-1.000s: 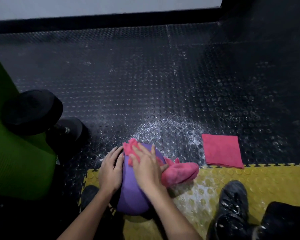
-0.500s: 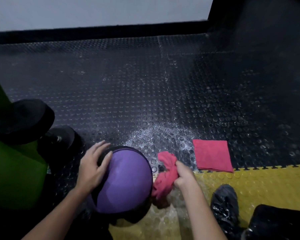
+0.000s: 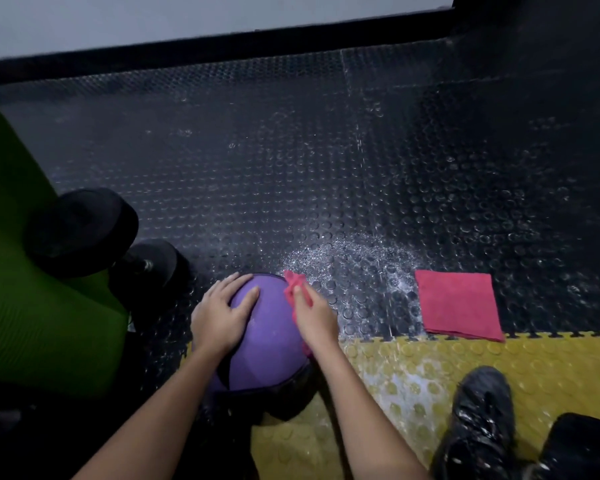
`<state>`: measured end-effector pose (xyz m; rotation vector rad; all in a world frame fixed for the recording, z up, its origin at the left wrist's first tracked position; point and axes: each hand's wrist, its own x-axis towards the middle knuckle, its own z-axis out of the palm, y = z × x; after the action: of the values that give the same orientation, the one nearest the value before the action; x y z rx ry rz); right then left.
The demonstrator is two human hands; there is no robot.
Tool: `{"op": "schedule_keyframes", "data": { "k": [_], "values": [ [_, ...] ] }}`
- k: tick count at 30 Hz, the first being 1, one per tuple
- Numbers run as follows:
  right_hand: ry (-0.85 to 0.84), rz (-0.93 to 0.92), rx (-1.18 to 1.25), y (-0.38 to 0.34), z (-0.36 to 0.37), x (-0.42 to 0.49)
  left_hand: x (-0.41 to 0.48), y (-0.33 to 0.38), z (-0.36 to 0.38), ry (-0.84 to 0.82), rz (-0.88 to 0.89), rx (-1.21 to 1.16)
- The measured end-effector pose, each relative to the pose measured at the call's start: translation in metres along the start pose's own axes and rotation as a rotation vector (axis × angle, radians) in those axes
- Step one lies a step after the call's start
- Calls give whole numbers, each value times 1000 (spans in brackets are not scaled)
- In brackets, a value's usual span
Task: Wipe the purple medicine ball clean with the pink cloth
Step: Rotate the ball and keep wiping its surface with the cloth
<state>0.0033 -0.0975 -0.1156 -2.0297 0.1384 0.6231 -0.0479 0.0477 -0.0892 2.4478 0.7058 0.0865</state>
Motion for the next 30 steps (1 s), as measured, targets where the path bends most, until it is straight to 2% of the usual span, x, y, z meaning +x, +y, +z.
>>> {"op": "schedule_keyframes", "data": {
  "k": [2,5,7,9,12,14,16,18,20,22,24,28,30],
  "values": [
    [18,57,50,-3,-3,8,11,9,3,3,-82,4],
    [148,-214,-74,-7,12,-27,23,16,7,-17,-174,12],
    [159,-331,-121,1,21,-48,25,16,8,-13,-194,16],
    [181,-293,-54,10,17,-33,22,14,5,-54,-158,1],
    [98,59,171,14,-13,-4,7,9,2,-155,4,11],
    [37,182,300,10,-22,-2,-1,7,5,-83,67,26],
    [136,67,182,5,-14,-11,-1,9,8,-26,44,40],
    [216,-184,11,3,5,-30,1,8,9,-18,18,42],
    [113,-329,-173,-8,18,-48,3,3,7,-17,17,13],
    [12,-328,-277,-18,15,-46,3,-3,6,-12,14,-16],
    [40,-342,-248,-17,9,-18,1,-3,6,-7,12,3],
    [-4,-53,-84,-22,-12,42,-6,9,11,-28,44,86],
    [28,-68,-97,-22,-11,40,-2,12,12,-15,11,83]
  ]
}}
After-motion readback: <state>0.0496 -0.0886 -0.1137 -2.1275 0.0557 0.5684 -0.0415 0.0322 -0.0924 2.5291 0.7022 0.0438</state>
